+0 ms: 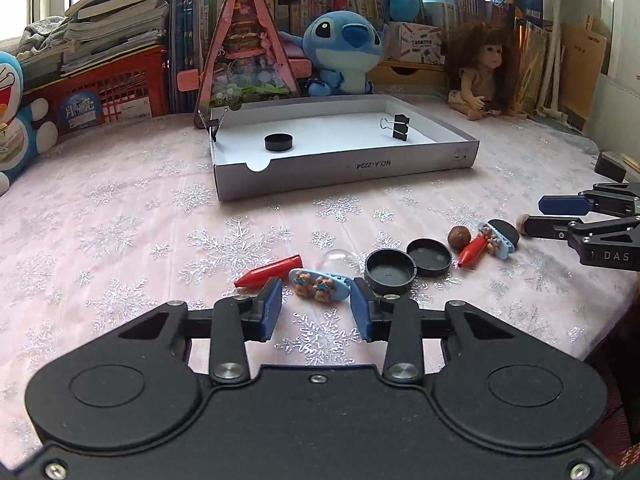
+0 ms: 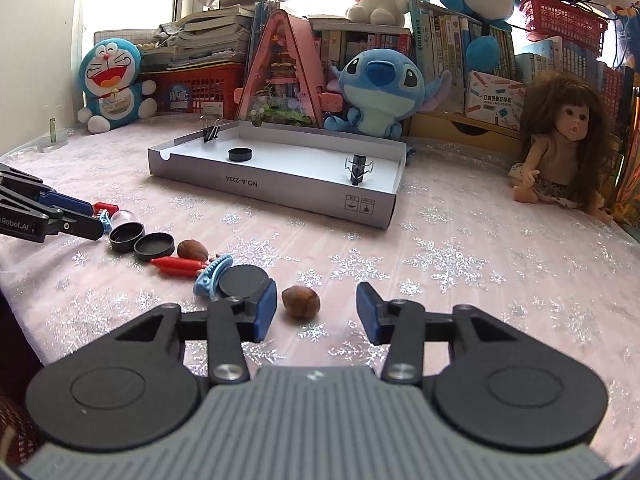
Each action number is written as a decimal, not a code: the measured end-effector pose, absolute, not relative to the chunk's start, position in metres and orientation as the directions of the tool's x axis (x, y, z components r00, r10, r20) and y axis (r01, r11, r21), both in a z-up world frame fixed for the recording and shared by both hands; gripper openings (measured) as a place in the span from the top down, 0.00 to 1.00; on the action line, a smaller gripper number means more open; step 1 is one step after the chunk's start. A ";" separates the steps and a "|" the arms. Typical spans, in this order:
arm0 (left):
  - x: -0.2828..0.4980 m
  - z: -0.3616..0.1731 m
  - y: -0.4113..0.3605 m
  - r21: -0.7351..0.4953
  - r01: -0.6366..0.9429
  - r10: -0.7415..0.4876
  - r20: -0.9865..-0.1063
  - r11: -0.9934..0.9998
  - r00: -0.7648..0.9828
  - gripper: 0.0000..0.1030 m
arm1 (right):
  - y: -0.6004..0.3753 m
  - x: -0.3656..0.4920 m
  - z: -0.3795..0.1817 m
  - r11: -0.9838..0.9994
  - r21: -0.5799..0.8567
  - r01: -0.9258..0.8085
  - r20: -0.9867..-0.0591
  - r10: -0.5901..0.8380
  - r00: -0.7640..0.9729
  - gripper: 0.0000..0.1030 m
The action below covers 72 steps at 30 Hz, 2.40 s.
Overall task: Organize rigid objects
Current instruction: 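Grasp the blue toy figure with the left gripper while the right gripper grasps the brown nut, then carry the blue figure and brown nut into the tray and open both grippers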
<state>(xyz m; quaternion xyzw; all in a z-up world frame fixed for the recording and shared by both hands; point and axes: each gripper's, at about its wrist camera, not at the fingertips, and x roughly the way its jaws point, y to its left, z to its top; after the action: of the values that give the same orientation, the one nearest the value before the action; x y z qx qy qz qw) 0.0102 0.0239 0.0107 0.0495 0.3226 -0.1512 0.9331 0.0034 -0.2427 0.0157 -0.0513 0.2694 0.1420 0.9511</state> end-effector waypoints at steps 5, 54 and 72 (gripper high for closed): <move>0.017 0.007 0.024 0.005 0.312 -0.243 -0.616 0.950 0.749 0.65 | -0.236 0.004 0.012 0.949 -0.030 -0.313 -0.533 0.250 0.808 0.52; 0.022 0.023 0.009 -0.014 0.256 -0.225 -0.531 0.966 0.817 0.66 | -0.226 0.023 0.025 0.983 0.002 -0.184 -0.513 0.159 0.844 0.74; 0.146 0.055 -0.008 -0.158 0.145 -0.208 -0.536 0.977 0.818 0.66 | -0.232 0.132 0.050 0.984 0.157 -0.082 -0.525 0.154 0.837 0.74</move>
<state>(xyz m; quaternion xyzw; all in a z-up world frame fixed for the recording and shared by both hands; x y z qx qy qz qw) 0.1460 -0.0076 0.0545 -0.0550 0.2867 -0.0929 0.9519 0.1317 -0.2316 0.0502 0.0642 0.2784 0.0617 0.9563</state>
